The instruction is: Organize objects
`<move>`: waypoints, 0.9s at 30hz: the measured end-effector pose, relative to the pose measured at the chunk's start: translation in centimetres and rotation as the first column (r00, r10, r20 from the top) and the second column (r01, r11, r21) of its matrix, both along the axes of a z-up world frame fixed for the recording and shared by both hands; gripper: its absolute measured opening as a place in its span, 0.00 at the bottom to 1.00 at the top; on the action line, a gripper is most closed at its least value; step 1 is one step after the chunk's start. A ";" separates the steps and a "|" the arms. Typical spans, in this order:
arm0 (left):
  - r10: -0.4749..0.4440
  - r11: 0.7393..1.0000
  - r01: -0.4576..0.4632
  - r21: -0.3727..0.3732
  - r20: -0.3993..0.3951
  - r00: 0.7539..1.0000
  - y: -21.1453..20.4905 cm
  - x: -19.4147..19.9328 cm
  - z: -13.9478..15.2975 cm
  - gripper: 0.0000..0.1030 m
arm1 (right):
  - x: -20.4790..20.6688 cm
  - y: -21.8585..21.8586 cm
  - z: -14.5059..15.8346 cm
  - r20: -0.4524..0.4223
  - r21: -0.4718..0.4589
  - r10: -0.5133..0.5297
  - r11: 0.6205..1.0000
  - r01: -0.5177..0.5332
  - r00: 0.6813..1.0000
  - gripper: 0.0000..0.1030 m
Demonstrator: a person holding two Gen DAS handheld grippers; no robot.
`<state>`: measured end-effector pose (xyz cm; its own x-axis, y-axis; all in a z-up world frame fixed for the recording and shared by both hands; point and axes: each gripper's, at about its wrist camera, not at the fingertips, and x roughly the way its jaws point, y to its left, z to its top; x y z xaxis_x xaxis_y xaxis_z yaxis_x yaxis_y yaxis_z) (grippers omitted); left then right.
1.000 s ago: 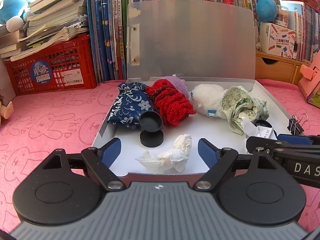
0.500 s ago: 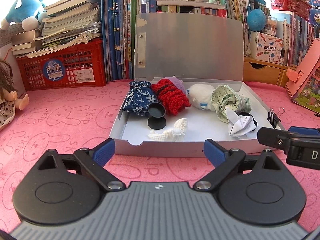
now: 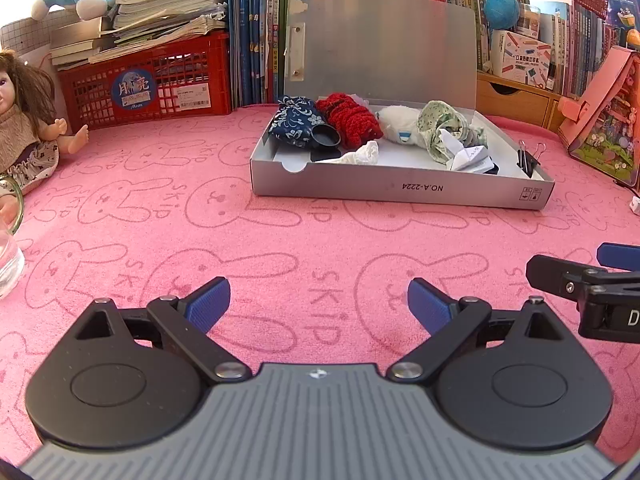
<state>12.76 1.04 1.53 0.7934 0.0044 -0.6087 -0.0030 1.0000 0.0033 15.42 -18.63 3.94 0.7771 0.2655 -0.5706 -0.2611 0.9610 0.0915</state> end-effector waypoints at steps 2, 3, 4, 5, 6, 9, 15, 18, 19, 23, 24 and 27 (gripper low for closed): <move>0.007 1.000 -0.007 0.001 -0.017 1.000 0.2 -0.2 -0.4 0.95 | -0.3 0.1 -0.2 -0.006 -0.010 0.001 1.000 -0.001 1.000 1.00; 0.011 1.000 -0.011 -0.001 -0.024 1.000 0.3 -0.3 -0.5 0.95 | -0.4 0.1 -0.3 -0.011 -0.012 0.002 1.000 -0.002 1.000 1.00; 0.014 1.000 -0.014 -0.004 -0.029 0.999 0.3 -0.4 -0.7 0.95 | -0.5 0.1 -0.4 -0.017 -0.012 0.002 1.000 -0.002 1.000 1.00; 0.015 1.000 -0.016 -0.006 -0.031 0.999 0.4 -0.5 -0.8 0.95 | -0.6 0.1 -0.6 -0.022 -0.011 0.001 1.000 -0.001 1.000 1.00; 0.013 1.000 -0.014 -0.003 -0.026 1.000 0.5 -0.6 -0.8 0.96 | -0.6 0.1 -0.7 -0.028 -0.009 -0.002 1.000 0.001 1.000 1.00; 0.009 1.000 -0.009 0.008 -0.020 1.000 0.4 -0.8 -1.0 0.96 | -0.5 0.0 -1.2 -0.047 -0.006 -0.013 1.000 0.012 0.999 1.00; 0.013 1.000 -0.013 0.008 -0.007 1.000 0.4 -0.9 -1.1 0.99 | -0.8 0.5 -1.9 -0.045 -0.041 -0.016 0.999 0.014 0.999 1.00; 0.013 1.000 -0.013 0.005 -0.003 1.000 0.4 -0.9 -1.2 1.00 | -0.7 0.8 -1.9 -0.046 -0.066 -0.017 0.998 0.014 0.999 1.00; 0.013 1.000 -0.013 0.003 -0.001 1.000 0.4 -0.9 -1.3 1.00 | -0.7 0.9 -1.9 -0.047 -0.071 -0.017 0.997 0.014 0.999 1.00; 0.012 1.000 -0.012 0.001 0.002 1.000 0.4 -0.9 -1.3 1.00 | -0.7 1.2 -2.0 -0.047 -0.090 -0.017 0.996 0.013 0.999 1.00; 0.012 1.000 -0.012 0.001 0.002 1.000 0.4 -0.9 -1.3 1.00 | -0.7 1.2 -2.0 -0.047 -0.091 -0.017 0.996 0.013 0.999 1.00; 0.012 1.000 -0.012 0.000 0.003 1.000 0.4 -0.9 -1.3 1.00 | -0.7 1.2 -2.0 -0.048 -0.091 -0.017 0.996 0.013 0.999 1.00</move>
